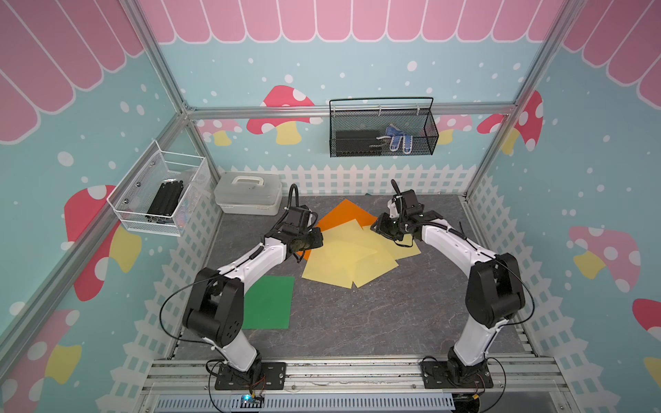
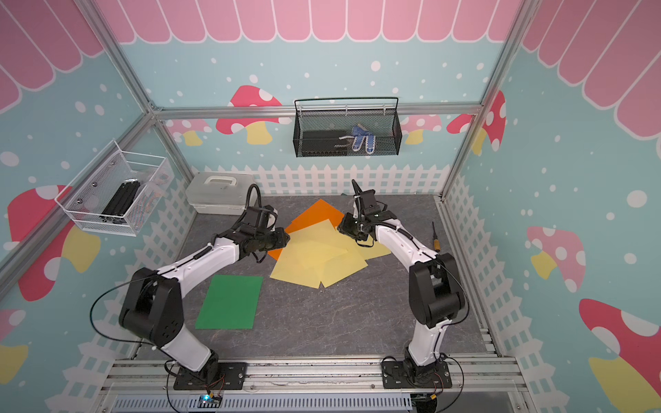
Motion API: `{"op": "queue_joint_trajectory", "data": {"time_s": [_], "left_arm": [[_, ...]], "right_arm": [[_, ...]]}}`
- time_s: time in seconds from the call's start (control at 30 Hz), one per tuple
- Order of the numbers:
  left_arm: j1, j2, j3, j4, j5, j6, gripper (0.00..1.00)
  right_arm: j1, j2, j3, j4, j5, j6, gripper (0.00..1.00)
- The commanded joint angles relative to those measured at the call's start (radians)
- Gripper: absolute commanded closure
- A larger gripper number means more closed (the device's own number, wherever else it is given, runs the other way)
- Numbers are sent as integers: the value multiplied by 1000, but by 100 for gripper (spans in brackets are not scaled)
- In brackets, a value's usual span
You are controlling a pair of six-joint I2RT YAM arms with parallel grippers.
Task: Sort the scattered colored papers by color
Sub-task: Pick up the colored paper from the center of the board.
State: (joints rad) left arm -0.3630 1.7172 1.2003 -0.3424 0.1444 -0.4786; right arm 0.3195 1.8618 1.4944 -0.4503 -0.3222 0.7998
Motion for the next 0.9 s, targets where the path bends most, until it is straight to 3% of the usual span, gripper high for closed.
{"op": "queue_joint_trajectory", "data": {"time_s": [0.0,0.23,0.33,0.87], "left_arm": [[-2,69,66,36,55,-37,74],[-7,176,57,105,119,-109,75],[-11,201,38,131,124,-125,75],[-22,313,38,166,138,-153,77]], "right_arm": [[-56,134,107,-12,-164,-76,57],[-115,455,480,-169,-316,-149,58],[-116,504,525,-193,-333,-164,59],[-114,404,267,-165,-300,-221,60]]}}
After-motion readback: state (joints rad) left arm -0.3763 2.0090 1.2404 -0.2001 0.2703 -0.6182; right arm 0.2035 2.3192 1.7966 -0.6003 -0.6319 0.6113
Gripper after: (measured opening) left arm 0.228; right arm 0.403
